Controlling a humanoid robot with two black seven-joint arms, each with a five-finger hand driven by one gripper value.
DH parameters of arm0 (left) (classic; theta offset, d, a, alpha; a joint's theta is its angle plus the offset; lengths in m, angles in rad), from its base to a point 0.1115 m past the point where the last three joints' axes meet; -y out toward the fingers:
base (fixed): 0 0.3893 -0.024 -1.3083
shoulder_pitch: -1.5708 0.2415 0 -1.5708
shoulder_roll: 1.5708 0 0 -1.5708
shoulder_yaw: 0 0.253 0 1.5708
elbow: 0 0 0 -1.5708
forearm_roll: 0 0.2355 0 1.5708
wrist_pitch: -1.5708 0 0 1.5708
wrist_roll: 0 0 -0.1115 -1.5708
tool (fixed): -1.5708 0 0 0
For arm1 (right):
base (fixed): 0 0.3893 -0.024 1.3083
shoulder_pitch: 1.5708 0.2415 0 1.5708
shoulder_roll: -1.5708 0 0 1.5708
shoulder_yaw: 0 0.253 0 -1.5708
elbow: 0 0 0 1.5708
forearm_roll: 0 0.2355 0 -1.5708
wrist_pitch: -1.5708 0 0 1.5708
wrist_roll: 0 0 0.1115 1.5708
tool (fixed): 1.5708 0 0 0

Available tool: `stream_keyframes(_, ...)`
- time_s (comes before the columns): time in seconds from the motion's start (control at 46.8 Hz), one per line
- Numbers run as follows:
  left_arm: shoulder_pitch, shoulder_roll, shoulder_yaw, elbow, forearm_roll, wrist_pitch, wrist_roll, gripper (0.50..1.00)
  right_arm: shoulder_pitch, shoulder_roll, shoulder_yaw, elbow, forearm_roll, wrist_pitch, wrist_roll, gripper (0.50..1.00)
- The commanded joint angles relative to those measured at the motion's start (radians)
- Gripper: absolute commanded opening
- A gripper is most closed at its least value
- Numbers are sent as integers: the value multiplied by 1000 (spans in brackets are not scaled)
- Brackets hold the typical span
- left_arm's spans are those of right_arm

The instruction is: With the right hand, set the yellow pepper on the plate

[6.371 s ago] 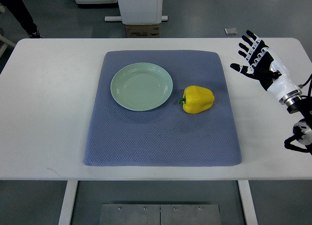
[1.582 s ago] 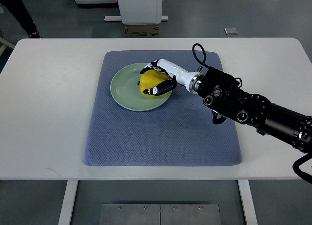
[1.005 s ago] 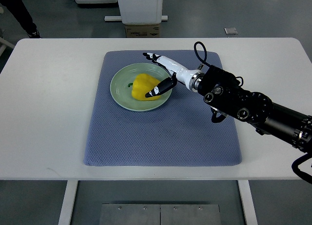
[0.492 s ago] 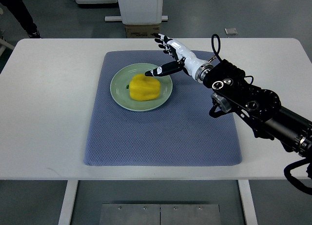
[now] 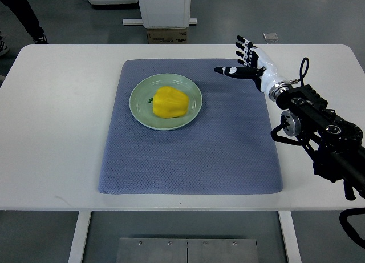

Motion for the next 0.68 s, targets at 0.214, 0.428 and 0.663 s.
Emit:
stream_keyframes(0.214,0,0,0,0,0,0,0,1000,-55,-14,165,2,0,-22,-2,1000)
stream_keyframes(0.428,0,0,0,0,0,0,0,1000,-115,-11,281,5,11,-22,-2,1000)
stream_keyframes(0.663,0,0,0,-1,0,0,0,1000,-144,-3,323,22,69,-21,-2,1000)
